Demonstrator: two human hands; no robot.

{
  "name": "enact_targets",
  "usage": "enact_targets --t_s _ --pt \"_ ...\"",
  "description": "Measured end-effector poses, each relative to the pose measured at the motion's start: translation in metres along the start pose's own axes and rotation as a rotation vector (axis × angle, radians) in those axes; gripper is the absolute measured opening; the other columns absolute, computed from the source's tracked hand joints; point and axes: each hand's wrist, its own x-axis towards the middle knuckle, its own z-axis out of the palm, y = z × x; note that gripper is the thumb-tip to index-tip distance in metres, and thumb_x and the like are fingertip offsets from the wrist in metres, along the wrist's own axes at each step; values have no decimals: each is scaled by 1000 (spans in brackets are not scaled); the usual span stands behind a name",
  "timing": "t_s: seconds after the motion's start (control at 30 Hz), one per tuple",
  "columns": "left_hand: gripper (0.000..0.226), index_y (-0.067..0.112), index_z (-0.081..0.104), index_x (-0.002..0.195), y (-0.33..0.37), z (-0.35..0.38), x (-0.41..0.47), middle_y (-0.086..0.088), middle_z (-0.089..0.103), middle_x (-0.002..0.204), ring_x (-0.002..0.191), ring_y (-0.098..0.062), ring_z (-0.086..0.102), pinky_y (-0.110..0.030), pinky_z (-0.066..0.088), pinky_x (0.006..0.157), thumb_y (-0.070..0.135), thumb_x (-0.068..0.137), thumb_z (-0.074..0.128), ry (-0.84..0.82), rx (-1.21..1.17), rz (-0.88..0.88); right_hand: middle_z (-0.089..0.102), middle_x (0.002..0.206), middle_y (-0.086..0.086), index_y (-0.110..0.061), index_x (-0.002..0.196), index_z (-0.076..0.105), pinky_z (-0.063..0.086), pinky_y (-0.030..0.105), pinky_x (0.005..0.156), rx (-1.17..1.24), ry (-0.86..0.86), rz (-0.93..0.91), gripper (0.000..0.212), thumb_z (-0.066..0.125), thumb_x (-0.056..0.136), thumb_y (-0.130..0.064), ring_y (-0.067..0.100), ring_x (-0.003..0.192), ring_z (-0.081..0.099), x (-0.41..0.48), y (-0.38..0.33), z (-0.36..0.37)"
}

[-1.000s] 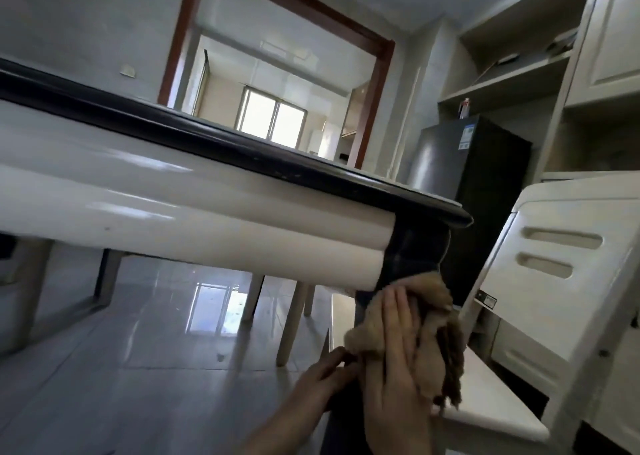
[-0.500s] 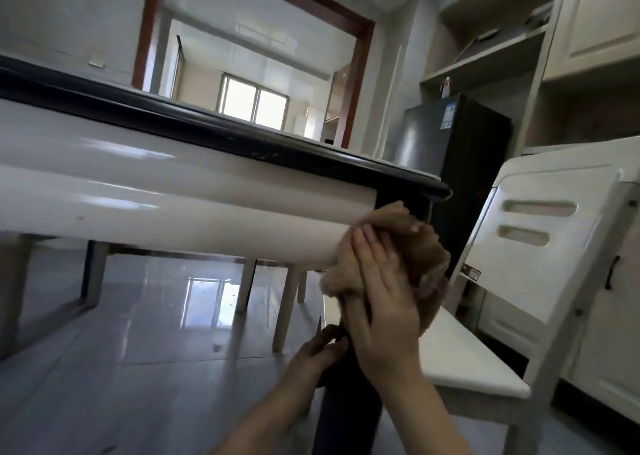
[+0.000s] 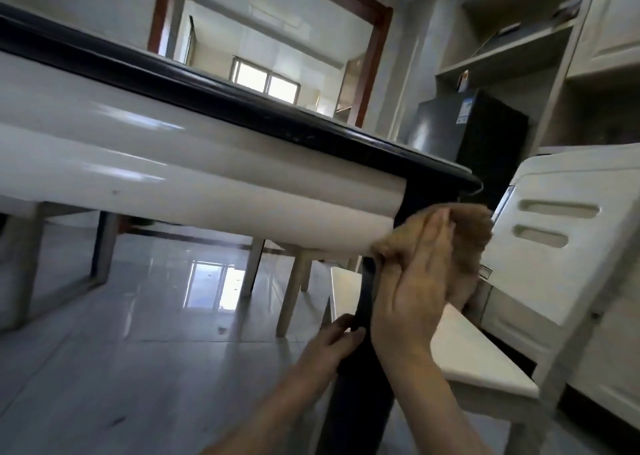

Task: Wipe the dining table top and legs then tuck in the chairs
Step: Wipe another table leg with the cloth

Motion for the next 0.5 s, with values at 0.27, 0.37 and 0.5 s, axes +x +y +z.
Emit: enact_targets --t_s 0.27,0.37,0.5 --pt "32 25 63 115 2 2 -2 4 72 109 100 -8 67 -20 52 87 40 87 62 -2 -28 48 31 154 -3 -41 147 24 17 45 119 210 100 453 54 32 95 -53 9 138 28 -7 6 -8" --pt "36 33 59 117 -1 3 -2 12 67 117 105 1 63 -17 48 91 44 82 64 14 -52 45 39 149 13 -59 136 28 23 58 113 320 -123 705 45 19 92 -65 23 133 40 -62 5 -10" --pt "22 39 61 106 1 3 -4 13 69 110 104 -4 65 -24 50 93 41 85 56 -15 -58 22 4 147 44 26 130 -4 8 38 116 -93 -767 835 41 -5 89 24 42 140 22 -92 -48 -2"
